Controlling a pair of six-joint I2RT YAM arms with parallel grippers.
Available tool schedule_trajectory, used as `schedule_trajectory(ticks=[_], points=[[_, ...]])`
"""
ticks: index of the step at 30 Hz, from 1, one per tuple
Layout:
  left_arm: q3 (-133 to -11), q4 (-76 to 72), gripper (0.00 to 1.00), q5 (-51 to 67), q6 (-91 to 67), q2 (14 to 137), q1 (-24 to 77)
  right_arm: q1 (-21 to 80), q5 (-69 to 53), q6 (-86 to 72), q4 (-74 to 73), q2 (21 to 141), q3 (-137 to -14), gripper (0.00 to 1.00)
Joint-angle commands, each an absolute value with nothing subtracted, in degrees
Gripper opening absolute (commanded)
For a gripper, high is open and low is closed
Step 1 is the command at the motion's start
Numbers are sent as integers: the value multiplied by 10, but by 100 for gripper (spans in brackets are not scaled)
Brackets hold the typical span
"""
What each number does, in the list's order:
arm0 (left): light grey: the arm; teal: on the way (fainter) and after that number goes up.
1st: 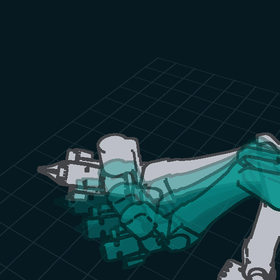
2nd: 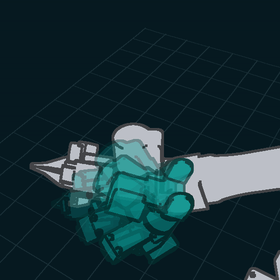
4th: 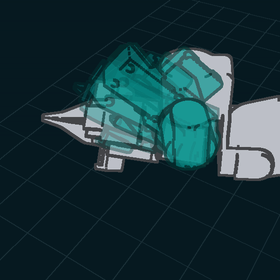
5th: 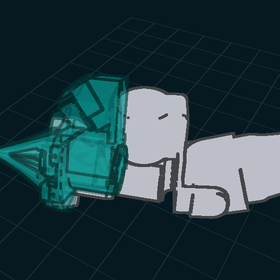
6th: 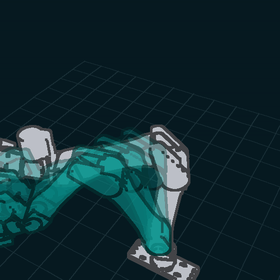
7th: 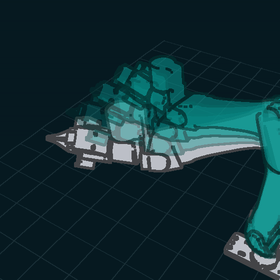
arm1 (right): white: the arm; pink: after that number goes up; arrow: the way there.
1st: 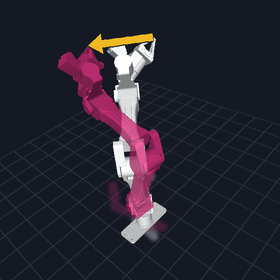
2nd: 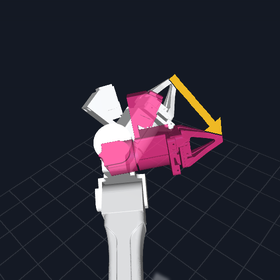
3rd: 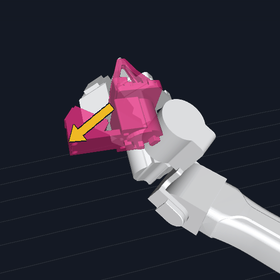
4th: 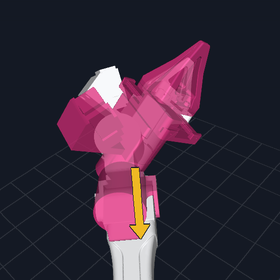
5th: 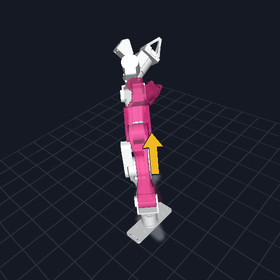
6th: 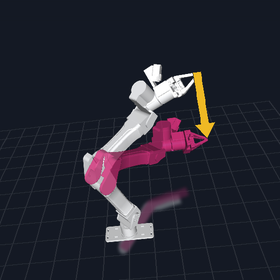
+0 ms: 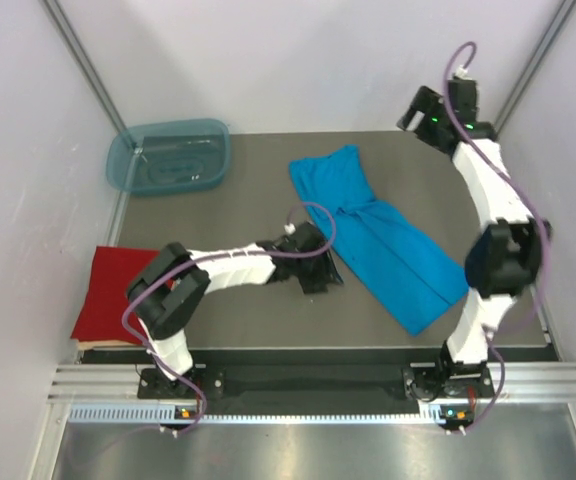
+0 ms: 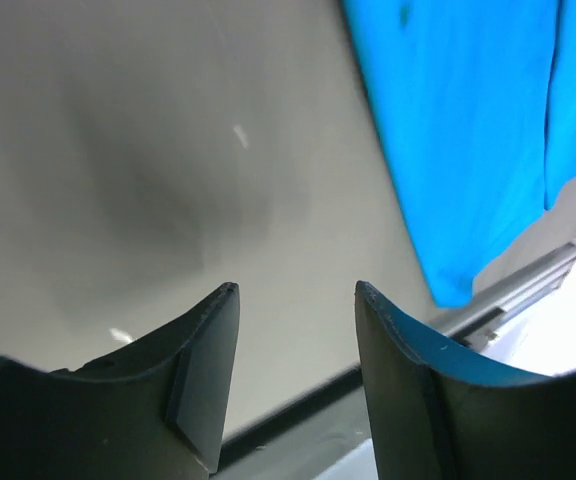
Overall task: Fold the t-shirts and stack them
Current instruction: Fold the tshirt
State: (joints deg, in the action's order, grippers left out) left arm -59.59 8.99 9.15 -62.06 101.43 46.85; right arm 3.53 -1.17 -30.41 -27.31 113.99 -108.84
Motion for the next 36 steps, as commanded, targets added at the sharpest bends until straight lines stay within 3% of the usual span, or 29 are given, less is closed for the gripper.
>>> schedule_trajectory(ticks=[1, 6, 11, 19, 28, 36], points=[[-598, 15, 54, 53, -749, 1008, 521, 17, 47, -258, -400, 986, -1026, 99], [-622, 5, 52, 26, -844, 1056, 596, 4, 20, -244, -426, 848, -927, 100], [-647, -29, 41, 11, -950, 1106, 632, -22, 46, -259, -447, 738, -875, 100], [-772, 49, 42, -31, -983, 1186, 689, -24, 118, -269, -556, 724, -888, 100], [-846, 167, 38, -50, -998, 1230, 719, -25, 119, -267, -556, 686, -867, 100], [-860, 160, 36, -55, -1003, 1245, 722, -25, 106, -265, -553, 670, -854, 100]])
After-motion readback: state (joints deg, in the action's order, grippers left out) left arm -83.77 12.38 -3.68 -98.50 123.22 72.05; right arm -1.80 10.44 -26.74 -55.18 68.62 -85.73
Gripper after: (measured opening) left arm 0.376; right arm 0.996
